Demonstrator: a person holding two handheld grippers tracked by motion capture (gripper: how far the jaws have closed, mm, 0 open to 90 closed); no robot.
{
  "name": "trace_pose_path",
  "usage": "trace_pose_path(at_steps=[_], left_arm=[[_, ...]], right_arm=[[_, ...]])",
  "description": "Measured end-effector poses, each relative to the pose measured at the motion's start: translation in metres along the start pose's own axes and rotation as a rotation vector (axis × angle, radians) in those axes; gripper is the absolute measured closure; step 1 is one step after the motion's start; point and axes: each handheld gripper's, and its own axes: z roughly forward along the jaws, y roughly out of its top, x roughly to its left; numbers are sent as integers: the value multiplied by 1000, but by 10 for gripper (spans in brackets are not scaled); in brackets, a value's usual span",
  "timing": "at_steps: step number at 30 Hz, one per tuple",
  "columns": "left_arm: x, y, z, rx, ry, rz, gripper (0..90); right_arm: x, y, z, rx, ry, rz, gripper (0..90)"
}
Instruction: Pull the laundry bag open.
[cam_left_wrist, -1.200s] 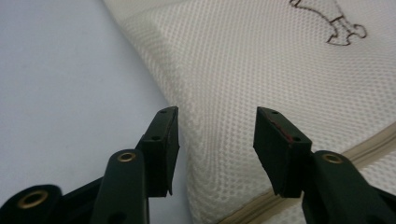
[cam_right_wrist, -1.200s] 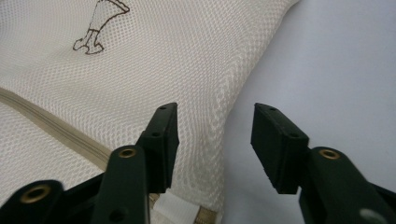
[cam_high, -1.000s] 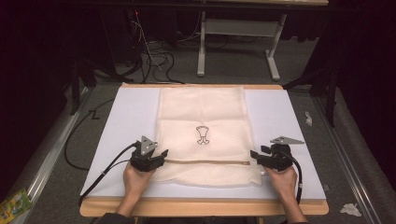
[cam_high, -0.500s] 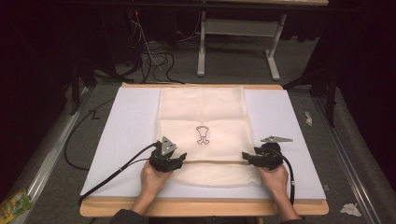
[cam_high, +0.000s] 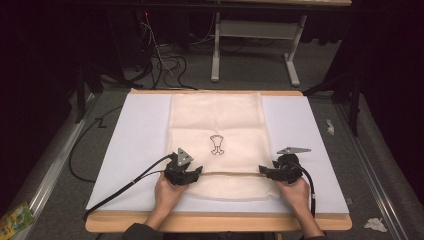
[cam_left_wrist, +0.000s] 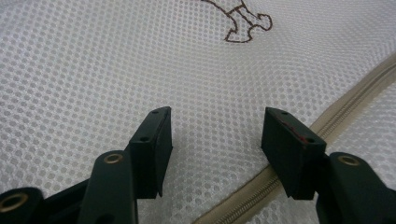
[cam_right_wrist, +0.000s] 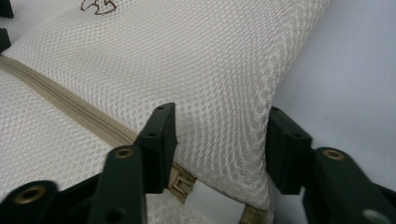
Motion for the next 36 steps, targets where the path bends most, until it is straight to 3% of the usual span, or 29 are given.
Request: trace_pose_path(at_steps=[6,9,14,17,19,22,27,33,36], left_arm=[[0,0,1,4,2,-3,434],[2,1,1,7,-11,-13,434],[5,2,0,8,-29,-21,435],[6,6,-2,6,-34,-34,442],[3,10,-4,0,-32,-17,446],[-5,19,-6,-18,-69,13,506],[-23,35,-2,-2,-117,71,507],[-49,51,5,-14,-183,113,533],[-59,56,13,-13,-166,151,526]], right_arm=[[1,1,2,6,-9,-39,783],[-2,1,1,-3,25,-56,864],[-2,3,-12,-73,41,-62,875],[-1,3,-13,-86,42,-75,876],[-1,3,-14,-96,48,-75,876],[-1,4,-14,-86,45,-83,876],[2,8,-19,-107,42,-88,876],[2,10,-20,-109,46,-95,876],[1,11,-20,-105,50,-97,876]])
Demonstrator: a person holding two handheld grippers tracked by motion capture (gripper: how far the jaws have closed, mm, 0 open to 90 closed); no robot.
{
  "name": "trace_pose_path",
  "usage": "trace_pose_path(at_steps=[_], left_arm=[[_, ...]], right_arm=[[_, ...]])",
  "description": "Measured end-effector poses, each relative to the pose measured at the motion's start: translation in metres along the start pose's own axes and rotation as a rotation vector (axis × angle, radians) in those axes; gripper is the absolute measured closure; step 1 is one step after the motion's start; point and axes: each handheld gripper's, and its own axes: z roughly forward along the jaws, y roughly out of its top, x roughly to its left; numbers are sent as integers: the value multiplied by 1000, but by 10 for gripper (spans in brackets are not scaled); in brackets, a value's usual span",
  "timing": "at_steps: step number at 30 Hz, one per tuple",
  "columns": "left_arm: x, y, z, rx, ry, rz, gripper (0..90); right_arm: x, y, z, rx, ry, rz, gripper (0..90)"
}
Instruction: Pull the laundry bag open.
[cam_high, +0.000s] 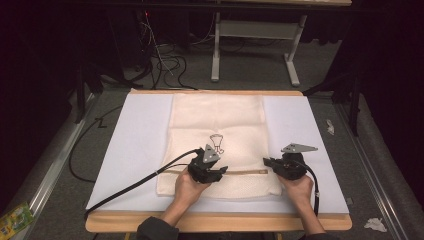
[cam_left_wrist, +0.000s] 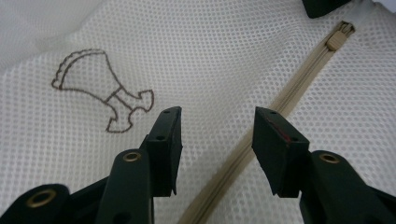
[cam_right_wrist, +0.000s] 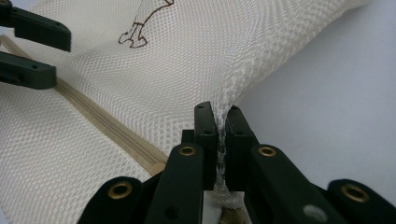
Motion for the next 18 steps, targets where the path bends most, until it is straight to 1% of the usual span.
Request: trace_pose_path(at_steps=[2,5,8,10,11,13,15,16,17,18], left_arm=[[-3,4,6,7,-21,1,517],[-10,9,9,16,-32,16,511],[-16,14,10,7,-48,27,511],[-18,14,11,3,-56,24,513],[-20,15,14,-7,-66,10,515],[-23,15,17,-18,-60,3,514],[-24,14,19,-13,-81,-15,512],[-24,15,19,-11,-83,-21,511],[-25,15,19,-9,-79,-18,511],[-26,16,18,-3,-66,-2,514]], right_arm=[[0,1,-1,-2,4,-5,876],[1,1,-1,-2,2,5,876],[0,1,-2,-2,3,4,876],[0,1,-1,0,7,10,876],[0,2,-1,5,8,9,877],[0,2,-2,7,11,10,876],[-1,2,-4,-5,17,18,876],[0,2,-4,-3,19,23,876],[0,2,-4,-8,20,20,876],[1,2,-4,-8,18,18,876]])
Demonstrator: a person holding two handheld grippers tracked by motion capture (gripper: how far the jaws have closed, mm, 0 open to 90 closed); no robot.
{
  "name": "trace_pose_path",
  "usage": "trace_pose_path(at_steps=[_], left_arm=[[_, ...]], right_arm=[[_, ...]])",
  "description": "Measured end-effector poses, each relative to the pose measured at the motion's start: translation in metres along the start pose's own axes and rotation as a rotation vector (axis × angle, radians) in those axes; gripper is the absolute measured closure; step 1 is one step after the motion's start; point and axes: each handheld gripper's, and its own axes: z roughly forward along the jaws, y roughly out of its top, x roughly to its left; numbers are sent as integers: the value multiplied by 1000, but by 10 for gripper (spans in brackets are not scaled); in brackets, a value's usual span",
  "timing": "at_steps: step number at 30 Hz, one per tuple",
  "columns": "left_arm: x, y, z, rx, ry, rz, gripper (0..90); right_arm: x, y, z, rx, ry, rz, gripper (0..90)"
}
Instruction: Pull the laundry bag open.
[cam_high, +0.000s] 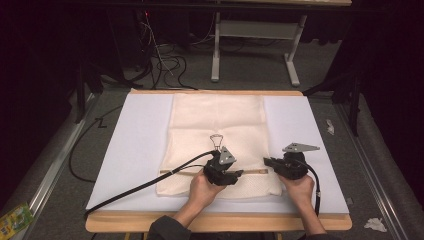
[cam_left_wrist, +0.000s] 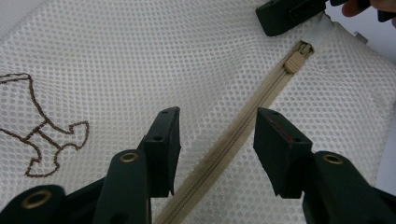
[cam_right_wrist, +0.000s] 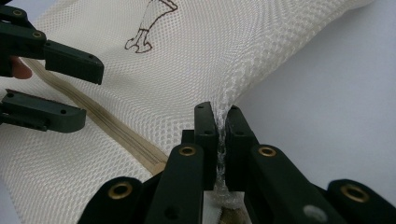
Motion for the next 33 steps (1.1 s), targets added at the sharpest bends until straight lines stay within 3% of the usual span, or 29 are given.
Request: trace_pose_path(at_steps=[2,4,6,10,13,20,24,28,31,33], left_arm=[[-5,1,1,-3,9,25,518],[-8,1,5,-13,-20,5,519],[-9,2,8,-4,-22,7,529],[-21,10,18,17,-72,20,557],[-28,14,20,7,-77,39,558],[-35,19,31,-9,-109,30,570],[-39,17,32,-5,-147,24,572],[-37,16,37,-14,-163,-7,576],[-36,16,41,-25,-170,-32,583],[-38,16,40,-36,-153,-15,600]], right_arm=[[0,0,1,0,4,-5,876],[-1,1,3,7,7,0,877],[-2,1,0,1,8,0,877],[-2,0,-1,-1,13,1,877],[-1,0,-2,-15,17,5,877],[-3,1,-3,-3,20,-3,878],[-1,-1,-3,-6,10,-4,878],[4,1,-3,-3,10,-15,877],[5,3,-5,-5,12,-24,878],[6,3,-5,-13,18,-20,878]])
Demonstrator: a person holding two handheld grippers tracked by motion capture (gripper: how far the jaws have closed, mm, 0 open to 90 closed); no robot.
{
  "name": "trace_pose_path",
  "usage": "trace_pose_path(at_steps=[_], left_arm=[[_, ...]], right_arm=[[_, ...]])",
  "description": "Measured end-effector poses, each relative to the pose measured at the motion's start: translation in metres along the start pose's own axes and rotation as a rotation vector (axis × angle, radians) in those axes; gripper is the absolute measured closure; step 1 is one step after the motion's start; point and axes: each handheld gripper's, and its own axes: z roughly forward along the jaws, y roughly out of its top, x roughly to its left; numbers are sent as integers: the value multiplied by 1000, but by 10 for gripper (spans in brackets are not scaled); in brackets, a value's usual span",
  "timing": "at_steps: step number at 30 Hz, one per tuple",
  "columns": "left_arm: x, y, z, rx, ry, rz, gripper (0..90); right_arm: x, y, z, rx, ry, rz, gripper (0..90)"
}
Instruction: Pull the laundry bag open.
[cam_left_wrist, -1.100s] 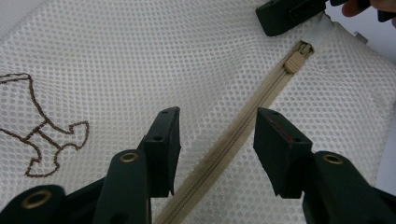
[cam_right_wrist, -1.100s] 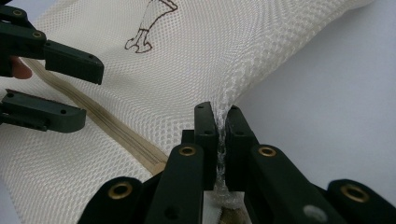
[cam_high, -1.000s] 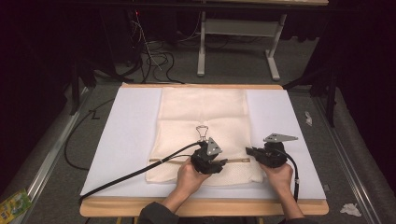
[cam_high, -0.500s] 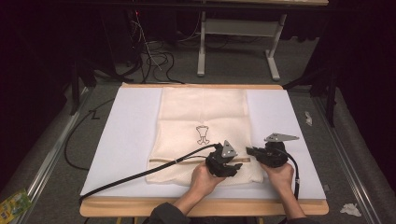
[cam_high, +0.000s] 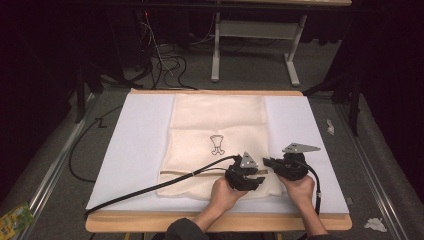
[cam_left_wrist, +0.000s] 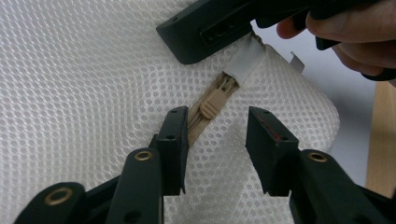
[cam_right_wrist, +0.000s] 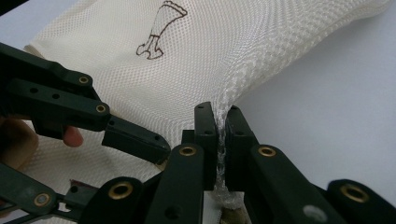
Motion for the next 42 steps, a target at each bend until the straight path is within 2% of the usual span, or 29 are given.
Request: trace_pose_path(at_steps=[4,8,11,13,15,17,19,23,27,28,32,36,39,42], left_arm=[[1,1,-1,-9,0,1,621],[1,1,2,-34,-16,-13,648],[2,0,3,-31,-20,-13,697],[2,1,0,-26,-17,7,727],[1,1,-1,-30,-18,8,735],[-1,1,-2,-38,-34,17,746],[-2,0,0,-48,-53,3,756],[2,0,2,-41,-57,-17,795],[5,3,2,-34,-30,-28,799],[7,2,4,-28,-22,-41,801],[6,0,7,-35,-31,-44,813],[6,2,4,-32,-48,-38,821],[3,1,3,-39,-58,-28,832],[4,-1,8,-29,-58,-45,842]], right_arm=[[4,4,0,-17,8,-2,878],[7,8,2,-12,10,-26,878],[7,8,1,-10,10,-22,878],[6,6,2,-18,15,-10,878],[6,5,1,-26,17,-8,878],[6,5,2,-25,17,-2,878],[5,5,3,-19,18,-10,878],[5,4,1,-27,20,-5,878],[5,2,2,-29,19,3,877],[4,2,3,-27,18,1,878],[3,2,4,-8,13,-5,878],[3,0,4,-19,17,13,877],[3,0,4,-23,15,8,878],[4,2,6,-15,18,3,877]])
